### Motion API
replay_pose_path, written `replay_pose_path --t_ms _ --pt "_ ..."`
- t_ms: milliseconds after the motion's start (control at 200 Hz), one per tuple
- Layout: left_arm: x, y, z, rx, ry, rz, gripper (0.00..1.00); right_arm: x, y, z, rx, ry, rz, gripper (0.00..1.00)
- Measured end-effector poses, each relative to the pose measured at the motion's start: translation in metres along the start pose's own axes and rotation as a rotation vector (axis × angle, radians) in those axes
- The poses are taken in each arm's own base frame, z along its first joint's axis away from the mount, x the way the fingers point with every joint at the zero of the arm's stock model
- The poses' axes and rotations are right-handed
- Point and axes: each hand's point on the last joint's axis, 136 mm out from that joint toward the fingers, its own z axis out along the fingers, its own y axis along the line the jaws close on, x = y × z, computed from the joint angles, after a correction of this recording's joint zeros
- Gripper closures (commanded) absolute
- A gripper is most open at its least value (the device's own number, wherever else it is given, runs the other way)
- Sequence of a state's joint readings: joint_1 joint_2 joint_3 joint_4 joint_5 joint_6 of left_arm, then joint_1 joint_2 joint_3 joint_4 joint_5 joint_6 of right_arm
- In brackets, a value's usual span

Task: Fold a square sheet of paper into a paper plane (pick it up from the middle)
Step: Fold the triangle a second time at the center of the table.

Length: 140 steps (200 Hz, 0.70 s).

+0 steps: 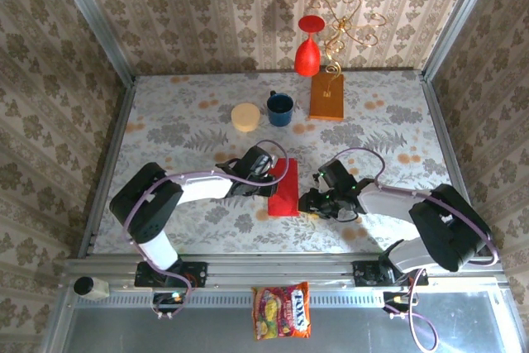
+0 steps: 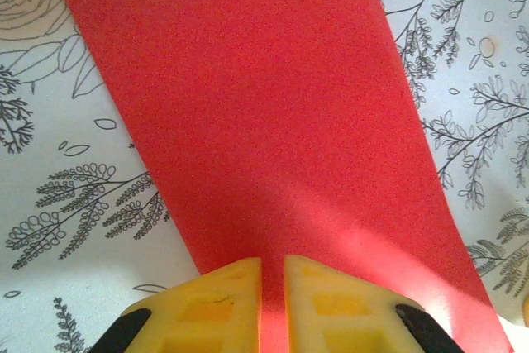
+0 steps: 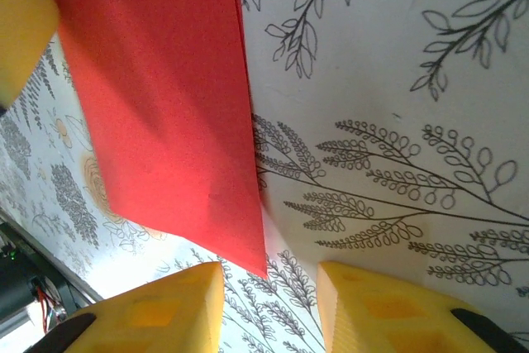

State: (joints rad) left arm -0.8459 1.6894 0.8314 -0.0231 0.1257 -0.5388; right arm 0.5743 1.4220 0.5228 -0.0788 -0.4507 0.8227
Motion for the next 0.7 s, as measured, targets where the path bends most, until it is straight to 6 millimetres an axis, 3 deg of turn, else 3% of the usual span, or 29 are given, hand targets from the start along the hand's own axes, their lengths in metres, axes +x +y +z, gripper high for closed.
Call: replay_pose_path --t_ms 285,515,640,700 --pt "0.002 0.002 0.004 -0.005 0.001 0.0 0.85 -0.001 0.011 0.007 -0.029 0.012 -0.009 0.76" --pt "0.003 0.003 0.004 -0.004 -0.001 0.0 0.86 -0.001 0.014 0.007 -0.043 0.013 -0.01 0.88" --pt "0.002 0.002 0.004 -0.002 -0.004 0.0 0.85 -0.002 0.014 0.007 -0.043 0.013 -0.004 1.0" --pt "0.002 0.002 0.004 -0.001 -0.005 0.001 0.84 -0.001 0.014 0.007 -0.045 0.014 -0.005 1.0"
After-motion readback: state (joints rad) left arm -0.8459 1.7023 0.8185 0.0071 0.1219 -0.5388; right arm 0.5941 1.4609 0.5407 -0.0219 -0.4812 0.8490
